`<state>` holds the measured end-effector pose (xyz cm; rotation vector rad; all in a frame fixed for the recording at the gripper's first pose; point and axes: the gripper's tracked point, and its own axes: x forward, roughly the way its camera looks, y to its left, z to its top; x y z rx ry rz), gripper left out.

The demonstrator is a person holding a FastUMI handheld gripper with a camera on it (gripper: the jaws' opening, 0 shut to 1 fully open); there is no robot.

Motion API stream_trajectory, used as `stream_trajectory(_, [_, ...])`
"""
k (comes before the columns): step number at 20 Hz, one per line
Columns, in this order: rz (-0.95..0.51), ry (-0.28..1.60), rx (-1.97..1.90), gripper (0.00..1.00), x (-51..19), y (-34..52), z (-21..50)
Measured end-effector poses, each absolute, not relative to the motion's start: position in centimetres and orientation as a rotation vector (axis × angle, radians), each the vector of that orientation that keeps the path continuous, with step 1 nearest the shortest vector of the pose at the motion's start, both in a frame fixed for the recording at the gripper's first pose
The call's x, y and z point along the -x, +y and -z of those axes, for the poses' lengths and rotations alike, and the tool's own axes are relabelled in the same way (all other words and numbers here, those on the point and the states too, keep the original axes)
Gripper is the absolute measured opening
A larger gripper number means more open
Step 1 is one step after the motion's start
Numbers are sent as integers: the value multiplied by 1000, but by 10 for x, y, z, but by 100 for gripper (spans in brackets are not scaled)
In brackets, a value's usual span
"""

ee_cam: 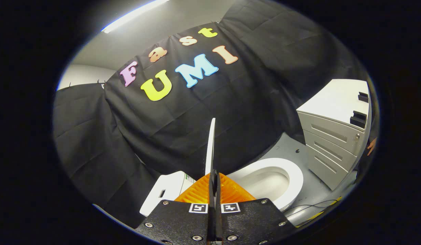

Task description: Open the toilet lid.

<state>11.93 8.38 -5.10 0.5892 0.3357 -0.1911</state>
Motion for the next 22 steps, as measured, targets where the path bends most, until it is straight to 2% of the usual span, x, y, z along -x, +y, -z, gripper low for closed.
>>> stream_trajectory(22, [8,249,-173,0,-151,220,-8])
